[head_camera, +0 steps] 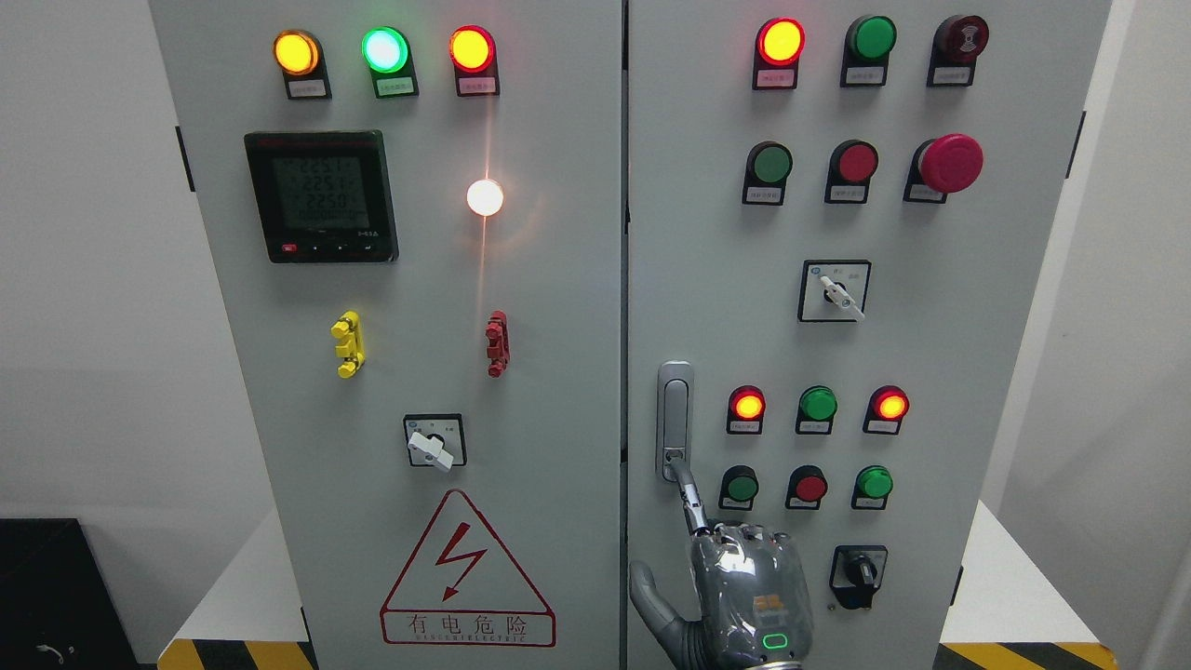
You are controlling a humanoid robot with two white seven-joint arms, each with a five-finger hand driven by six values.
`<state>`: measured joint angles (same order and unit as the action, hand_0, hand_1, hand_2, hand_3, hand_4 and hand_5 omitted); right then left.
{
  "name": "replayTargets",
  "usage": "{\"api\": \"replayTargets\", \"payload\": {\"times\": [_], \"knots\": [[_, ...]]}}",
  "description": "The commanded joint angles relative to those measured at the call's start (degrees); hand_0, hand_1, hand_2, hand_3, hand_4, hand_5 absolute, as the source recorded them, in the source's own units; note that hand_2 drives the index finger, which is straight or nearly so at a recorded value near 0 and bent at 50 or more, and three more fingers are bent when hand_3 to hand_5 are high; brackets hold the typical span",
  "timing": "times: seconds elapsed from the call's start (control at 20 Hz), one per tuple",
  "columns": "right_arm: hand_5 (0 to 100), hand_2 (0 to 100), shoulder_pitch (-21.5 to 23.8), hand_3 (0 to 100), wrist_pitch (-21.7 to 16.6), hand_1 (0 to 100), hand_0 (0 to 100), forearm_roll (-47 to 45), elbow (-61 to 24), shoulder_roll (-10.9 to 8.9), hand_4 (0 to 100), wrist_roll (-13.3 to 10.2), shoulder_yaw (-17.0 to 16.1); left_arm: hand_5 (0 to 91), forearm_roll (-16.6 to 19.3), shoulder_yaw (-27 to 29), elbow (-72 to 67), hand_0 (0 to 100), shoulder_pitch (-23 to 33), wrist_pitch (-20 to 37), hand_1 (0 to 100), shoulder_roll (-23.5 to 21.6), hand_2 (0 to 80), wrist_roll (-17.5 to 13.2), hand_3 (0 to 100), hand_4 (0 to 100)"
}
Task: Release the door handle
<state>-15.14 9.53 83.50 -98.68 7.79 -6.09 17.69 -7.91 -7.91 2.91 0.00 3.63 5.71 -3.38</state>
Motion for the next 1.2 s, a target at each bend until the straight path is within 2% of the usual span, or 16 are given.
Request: {"api": "replayTargets", "payload": {"times": [0.0, 1.15], "knots": [[100, 0, 0.1, 91, 0.0, 24, 43, 0.0, 1.6, 0.04, 94, 0.0, 0.0, 0.0, 0.0, 0.0, 0.0, 12, 1.1, 0.0, 56, 0.0, 0.0, 0.0, 0, 0], [100, 0, 1.0, 91, 0.2, 25, 43, 0.0, 2.5, 0.04, 94, 0.0, 0.2, 0.0, 0.0, 0.0, 0.0, 12, 1.1, 0.0, 56, 0.0, 0.0, 0.0, 0, 0]]}}
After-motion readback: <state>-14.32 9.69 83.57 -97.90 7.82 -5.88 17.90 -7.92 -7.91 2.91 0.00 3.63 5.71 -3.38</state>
